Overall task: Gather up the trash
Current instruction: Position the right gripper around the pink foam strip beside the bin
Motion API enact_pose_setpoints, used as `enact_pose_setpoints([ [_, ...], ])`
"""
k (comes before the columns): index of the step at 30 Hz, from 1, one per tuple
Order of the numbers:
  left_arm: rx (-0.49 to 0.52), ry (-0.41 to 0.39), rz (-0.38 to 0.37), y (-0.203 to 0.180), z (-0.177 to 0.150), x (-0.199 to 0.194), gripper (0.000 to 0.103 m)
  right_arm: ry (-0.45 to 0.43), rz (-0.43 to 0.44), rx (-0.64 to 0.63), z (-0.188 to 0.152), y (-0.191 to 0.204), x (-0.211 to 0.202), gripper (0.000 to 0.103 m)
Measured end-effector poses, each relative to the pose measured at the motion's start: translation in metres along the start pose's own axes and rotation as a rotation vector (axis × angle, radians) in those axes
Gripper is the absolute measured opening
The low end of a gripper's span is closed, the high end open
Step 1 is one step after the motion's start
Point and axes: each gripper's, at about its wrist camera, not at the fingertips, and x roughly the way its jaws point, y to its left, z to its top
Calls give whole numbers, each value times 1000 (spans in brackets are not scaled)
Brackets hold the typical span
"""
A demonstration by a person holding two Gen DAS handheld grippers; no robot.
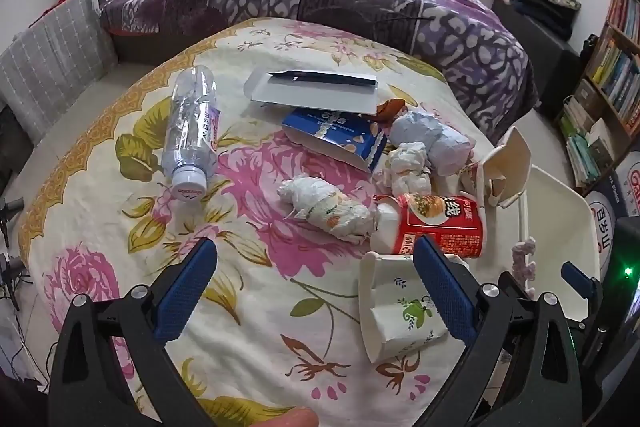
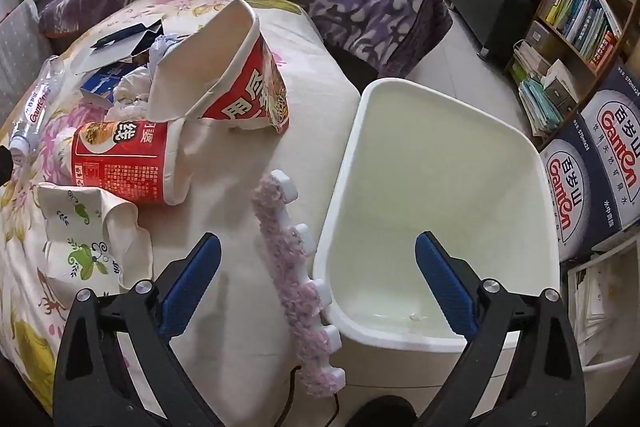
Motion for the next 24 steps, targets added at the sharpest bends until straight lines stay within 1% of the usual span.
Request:
enact_pose_setpoints([
  [4, -13, 12, 5, 4, 0, 3, 96, -6, -9, -13, 2, 1, -2, 92],
  [7, -13, 19, 10, 5, 0, 4, 96, 7, 5, -15, 2, 1, 1, 88],
  [9, -12, 21, 10, 4, 0, 5, 96, 29, 9, -17, 0, 2, 7, 80],
  [10, -12, 22, 9, 4, 1, 5, 96, 40, 5, -17, 0, 2, 10, 73],
  [11, -6, 32, -6, 8, 3, 3, 96, 45, 4, -15, -1, 2, 11, 70],
  [12, -9, -12, 14, 6, -5, 5, 96, 47, 6, -12, -1, 1, 11, 67],
  [14, -11, -13, 15, 6, -6, 7, 96, 35, 2, -7, -1, 1, 9, 67],
  [15, -16, 3, 14, 5, -3, 6, 96, 28, -2, -9, -1, 1, 8, 67],
  [18, -18, 9, 12, 4, -5, 9, 96, 8, -19, -24, 0, 3, 4, 67],
  [19, -18, 9, 11, 3, -5, 10, 96, 9, -16, -28, 0, 3, 4, 67],
  [20, -21, -7, 0, 6, -3, 6, 96, 12, -14, -31, 0, 4, 5, 67],
  [24, -16, 1, 14, 6, -2, 6, 96, -2, -19, -32, 0, 5, 1, 67],
])
